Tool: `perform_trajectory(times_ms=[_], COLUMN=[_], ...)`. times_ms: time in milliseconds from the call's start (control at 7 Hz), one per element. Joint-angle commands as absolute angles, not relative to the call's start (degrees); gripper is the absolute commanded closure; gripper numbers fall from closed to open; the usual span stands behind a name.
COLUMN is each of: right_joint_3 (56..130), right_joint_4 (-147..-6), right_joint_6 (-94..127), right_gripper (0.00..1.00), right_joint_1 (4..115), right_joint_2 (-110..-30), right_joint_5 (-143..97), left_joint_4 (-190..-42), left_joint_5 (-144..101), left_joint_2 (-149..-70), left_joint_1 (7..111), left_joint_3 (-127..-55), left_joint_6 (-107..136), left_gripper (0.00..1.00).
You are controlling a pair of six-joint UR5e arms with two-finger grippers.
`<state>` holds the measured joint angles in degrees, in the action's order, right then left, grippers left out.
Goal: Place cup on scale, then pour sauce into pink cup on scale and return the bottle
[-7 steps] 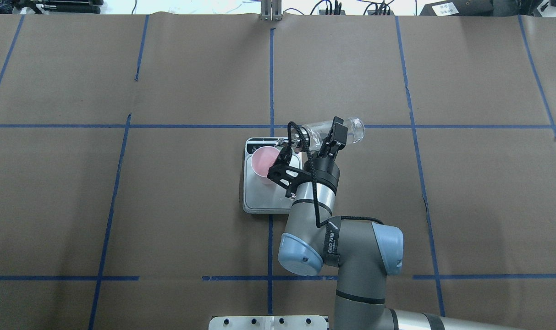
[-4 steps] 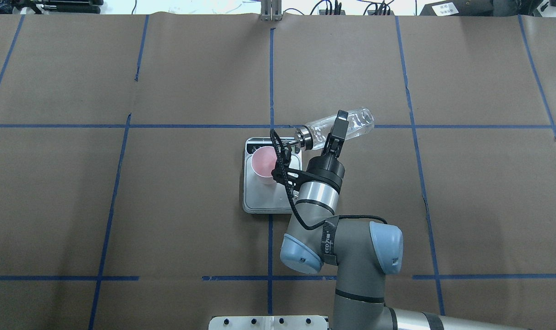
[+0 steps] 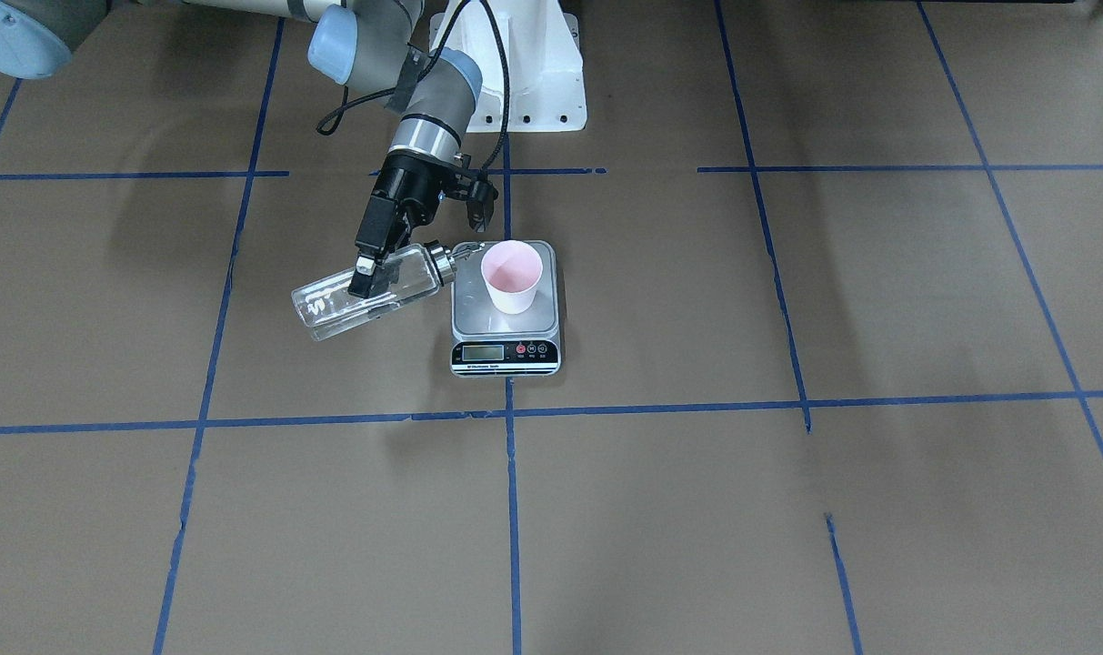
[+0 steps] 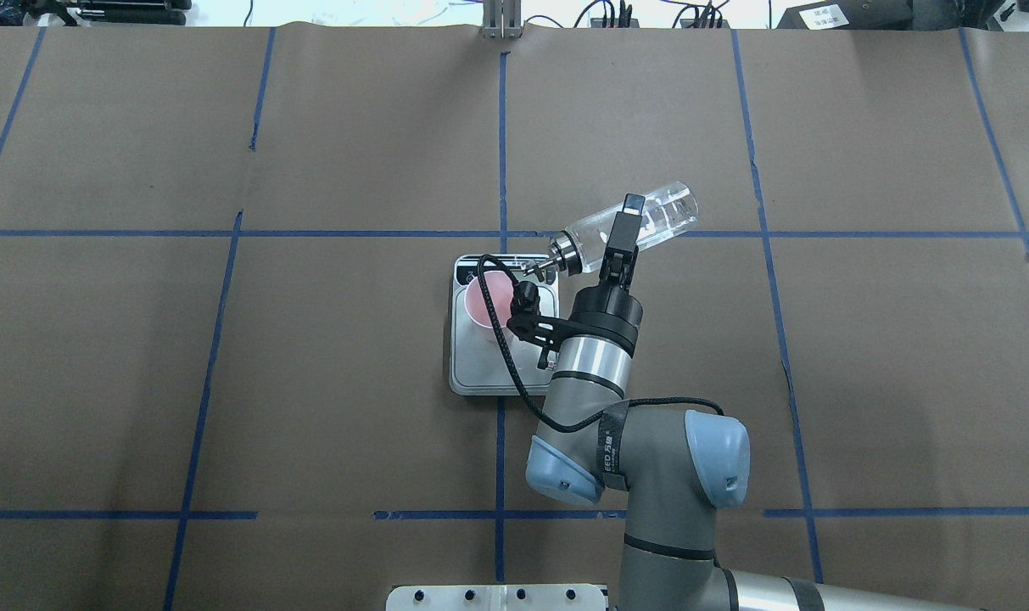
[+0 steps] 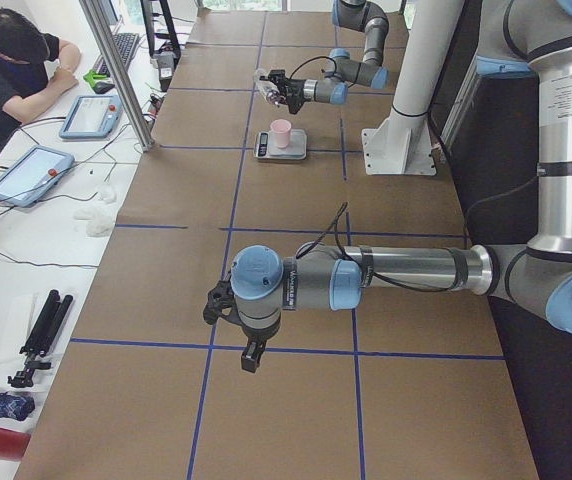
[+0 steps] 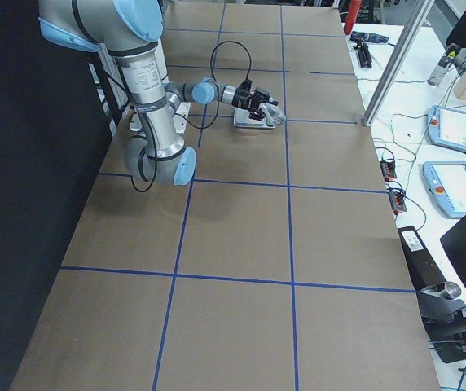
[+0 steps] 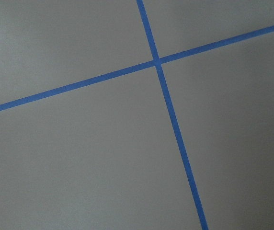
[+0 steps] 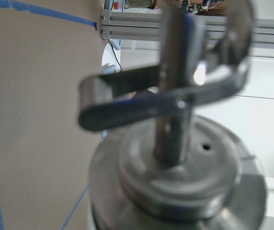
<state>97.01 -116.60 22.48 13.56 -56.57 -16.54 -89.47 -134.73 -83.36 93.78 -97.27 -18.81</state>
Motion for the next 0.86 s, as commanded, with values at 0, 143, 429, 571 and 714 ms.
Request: perform_trajectory(times_ms=[0,143,429,571,714], right_joint_3=[96.7,96.7,96.7,96.7,96.7], right_joint_4=[-116.6,-116.6,-116.6,-116.6,-116.6], right_joint_6=[21.0,19.5,19.5,19.5,19.5], right_gripper=[1.00,1.00,1.00,1.00,1.00], right_joint_1=[13.6,13.7,13.7,13.7,13.7], right_joint_2=[-56.7,-56.7,-56.7,-56.7,-56.7], right_joint_5=[-14.9,-14.4,-14.2,-14.2,-14.2], left_joint_4=[-89.5,-89.5,-89.5,-89.5,-89.5], left_joint_5=[-134.7,-134.7,-134.7,-134.7,-134.7], left_joint_2=[-83.4,-83.4,-83.4,-83.4,-83.4], left_joint_1=[93.8,93.8,93.8,93.8,93.8], left_joint_3=[-97.2,-97.2,-97.2,-97.2,-97.2], left_joint_6=[-18.8,-18.8,-18.8,-18.8,-18.8], left_gripper=[0.00,0.00,0.00,0.00,0.00])
